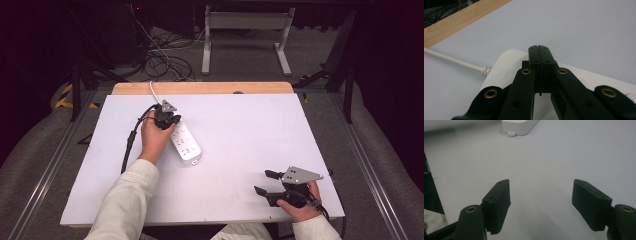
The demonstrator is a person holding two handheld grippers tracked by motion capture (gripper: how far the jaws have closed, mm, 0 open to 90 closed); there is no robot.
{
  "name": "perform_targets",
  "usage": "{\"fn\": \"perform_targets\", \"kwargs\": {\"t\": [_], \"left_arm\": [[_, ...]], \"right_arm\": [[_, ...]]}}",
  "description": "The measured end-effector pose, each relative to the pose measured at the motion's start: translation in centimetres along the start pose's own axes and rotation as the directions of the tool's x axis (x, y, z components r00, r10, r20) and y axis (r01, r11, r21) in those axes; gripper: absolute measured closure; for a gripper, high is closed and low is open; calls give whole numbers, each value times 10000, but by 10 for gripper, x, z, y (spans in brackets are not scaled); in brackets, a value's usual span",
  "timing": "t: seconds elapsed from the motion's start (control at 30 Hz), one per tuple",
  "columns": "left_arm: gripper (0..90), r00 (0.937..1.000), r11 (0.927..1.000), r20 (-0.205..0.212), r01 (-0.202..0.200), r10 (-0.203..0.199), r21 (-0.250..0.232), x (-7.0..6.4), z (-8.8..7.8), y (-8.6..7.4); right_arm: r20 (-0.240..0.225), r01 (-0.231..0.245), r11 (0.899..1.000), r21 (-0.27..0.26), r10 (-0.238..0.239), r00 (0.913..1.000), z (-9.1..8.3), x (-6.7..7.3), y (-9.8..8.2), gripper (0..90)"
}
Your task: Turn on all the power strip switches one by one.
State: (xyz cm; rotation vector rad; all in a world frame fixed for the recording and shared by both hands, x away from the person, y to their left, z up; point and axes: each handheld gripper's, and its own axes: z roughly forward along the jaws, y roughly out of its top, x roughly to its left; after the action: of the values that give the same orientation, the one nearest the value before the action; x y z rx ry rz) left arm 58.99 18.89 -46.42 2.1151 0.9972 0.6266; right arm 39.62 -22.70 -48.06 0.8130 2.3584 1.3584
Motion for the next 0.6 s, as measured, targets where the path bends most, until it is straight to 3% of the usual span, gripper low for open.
{"fn": "perform_targets", "kwargs": {"t": [0.03, 0.37, 0.6], "left_arm": [[900, 9999, 9999, -76, -126, 127, 43, 0, 0, 0], [900, 9998, 10000, -189, -66, 66, 29, -4, 1, -1], [900, 9996, 9998, -185, 201, -201, -10, -1, 0, -3]], "right_arm": [[2, 7, 10000, -1, -7, 10000, 0, 0, 0, 318], [-9, 16, 10000, -8, -16, 10000, 0, 0, 0, 318], [-58, 4, 10000, -9, -4, 10000, 0, 1, 0, 318]]}}
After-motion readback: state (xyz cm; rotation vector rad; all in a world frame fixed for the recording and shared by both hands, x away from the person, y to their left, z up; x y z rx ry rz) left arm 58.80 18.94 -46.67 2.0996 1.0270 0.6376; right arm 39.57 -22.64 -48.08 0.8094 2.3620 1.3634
